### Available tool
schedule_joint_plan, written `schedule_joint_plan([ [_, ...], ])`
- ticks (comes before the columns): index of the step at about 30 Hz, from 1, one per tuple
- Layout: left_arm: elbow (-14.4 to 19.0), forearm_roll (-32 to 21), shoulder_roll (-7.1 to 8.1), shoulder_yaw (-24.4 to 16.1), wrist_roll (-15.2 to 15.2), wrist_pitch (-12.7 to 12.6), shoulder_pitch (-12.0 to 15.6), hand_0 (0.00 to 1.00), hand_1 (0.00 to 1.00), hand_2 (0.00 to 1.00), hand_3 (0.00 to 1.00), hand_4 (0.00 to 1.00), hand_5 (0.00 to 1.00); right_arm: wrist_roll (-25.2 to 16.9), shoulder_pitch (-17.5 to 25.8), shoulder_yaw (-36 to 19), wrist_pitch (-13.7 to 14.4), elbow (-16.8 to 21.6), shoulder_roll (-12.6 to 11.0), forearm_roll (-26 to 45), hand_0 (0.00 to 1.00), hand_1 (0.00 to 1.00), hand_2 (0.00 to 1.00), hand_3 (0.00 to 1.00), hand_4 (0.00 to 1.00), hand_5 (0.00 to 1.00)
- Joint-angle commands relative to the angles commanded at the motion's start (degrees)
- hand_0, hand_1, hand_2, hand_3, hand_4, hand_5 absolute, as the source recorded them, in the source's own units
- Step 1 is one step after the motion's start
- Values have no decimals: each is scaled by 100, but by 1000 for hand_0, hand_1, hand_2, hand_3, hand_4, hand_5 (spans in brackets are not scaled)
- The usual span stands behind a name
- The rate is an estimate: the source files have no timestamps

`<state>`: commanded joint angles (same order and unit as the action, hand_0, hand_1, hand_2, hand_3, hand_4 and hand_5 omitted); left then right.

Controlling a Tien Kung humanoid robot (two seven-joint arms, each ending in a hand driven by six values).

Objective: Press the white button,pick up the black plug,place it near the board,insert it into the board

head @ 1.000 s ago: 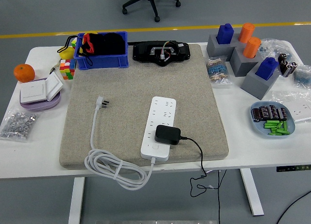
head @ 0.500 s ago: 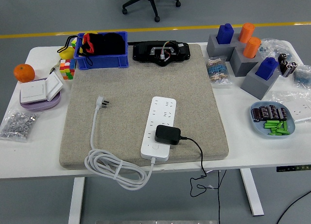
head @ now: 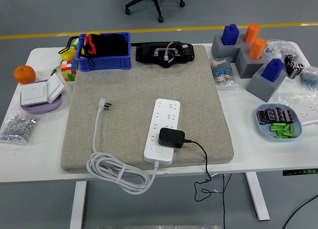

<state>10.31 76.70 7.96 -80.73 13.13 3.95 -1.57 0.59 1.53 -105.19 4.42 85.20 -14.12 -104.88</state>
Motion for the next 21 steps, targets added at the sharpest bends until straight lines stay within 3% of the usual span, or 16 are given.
schedule_joint_plan([
  [4, 0, 33, -18, -38, 14, 3, 7, 707, 697, 670, 712, 719, 289, -740, -17, 115, 273, -36, -5, 321, 998, 998, 998, 998, 998, 998],
  [5, 0, 44, -22, -55, 15, 2, 14, 706, 697, 670, 712, 719, 288, -998, -22, 133, 340, -34, 3, 354, 962, 904, 861, 825, 998, 949],
  [10, 0, 54, -30, -91, 7, -4, 33, 706, 697, 670, 712, 719, 288, -1914, -39, 146, 583, 34, 32, 203, 962, 904, 861, 825, 998, 949],
  [11, 0, 52, -33, -95, 4, -6, 32, 706, 697, 670, 712, 719, 288, -2025, -49, 129, 603, 42, 40, 167, 821, 704, 653, 683, 930, 574],
  [16, 0, 38, -51, -84, -8, -6, 42, 706, 697, 670, 712, 719, 288, -2143, -89, 49, 673, 70, 112, 107, 821, 704, 653, 683, 930, 574],
  [17, 0, 32, -56, -86, -13, -7, 41, 706, 697, 670, 712, 719, 289, -2161, -91, 38, 688, 76, 121, 107, 768, 644, 612, 632, 897, 473],
  [21, 0, 69, -64, -103, -1, 0, 40, 706, 697, 670, 712, 719, 289, -2493, -95, 5, 869, 60, 138, 198, 768, 644, 612, 632, 897, 473],
])
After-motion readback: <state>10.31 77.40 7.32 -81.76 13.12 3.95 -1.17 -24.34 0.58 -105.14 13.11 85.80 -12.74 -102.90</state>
